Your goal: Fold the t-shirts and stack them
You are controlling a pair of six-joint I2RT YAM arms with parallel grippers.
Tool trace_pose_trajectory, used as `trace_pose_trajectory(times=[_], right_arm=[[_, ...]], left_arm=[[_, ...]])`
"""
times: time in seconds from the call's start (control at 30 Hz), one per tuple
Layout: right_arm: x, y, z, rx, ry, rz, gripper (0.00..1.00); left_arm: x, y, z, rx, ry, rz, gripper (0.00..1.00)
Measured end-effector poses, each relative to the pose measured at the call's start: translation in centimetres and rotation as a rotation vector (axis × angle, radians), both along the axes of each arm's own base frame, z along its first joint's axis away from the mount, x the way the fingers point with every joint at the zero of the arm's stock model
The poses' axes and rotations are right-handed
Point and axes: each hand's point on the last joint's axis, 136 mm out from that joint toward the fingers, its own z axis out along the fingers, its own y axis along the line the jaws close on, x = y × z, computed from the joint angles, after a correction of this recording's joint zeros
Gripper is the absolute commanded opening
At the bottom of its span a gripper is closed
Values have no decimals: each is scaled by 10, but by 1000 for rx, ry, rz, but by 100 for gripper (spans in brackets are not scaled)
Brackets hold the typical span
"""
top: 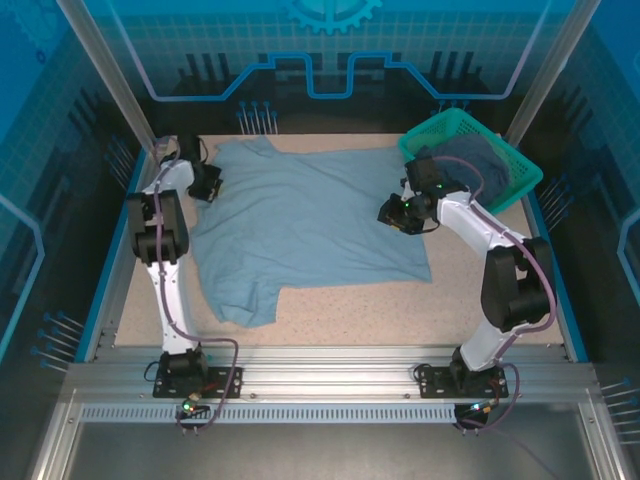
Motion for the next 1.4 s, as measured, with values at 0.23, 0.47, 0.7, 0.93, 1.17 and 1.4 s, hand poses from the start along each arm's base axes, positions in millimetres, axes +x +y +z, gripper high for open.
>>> trace_pose_trajectory(times=[0.23, 0.47, 0.7, 0.93, 1.17, 1.4], right_arm=[[3, 7, -12, -2, 36, 21, 33], [10, 22, -17, 1, 48, 63, 35], [9, 22, -33, -18, 95, 72, 35], [20, 16, -27, -44, 60, 81, 35], [29, 0, -45, -67, 89, 70, 35], [28, 0, -48, -72, 98, 76, 35]], left_arm=[[-80, 7, -2, -8, 64, 50, 6], [-121, 6, -1, -7, 103, 79, 6], [-143, 8, 4, 14, 139, 97, 30], [-126, 9, 53, 122, 75, 13, 37], [-121, -3, 51, 105, 78, -18, 32], [-75, 5, 8, 73, 145, -28, 25]])
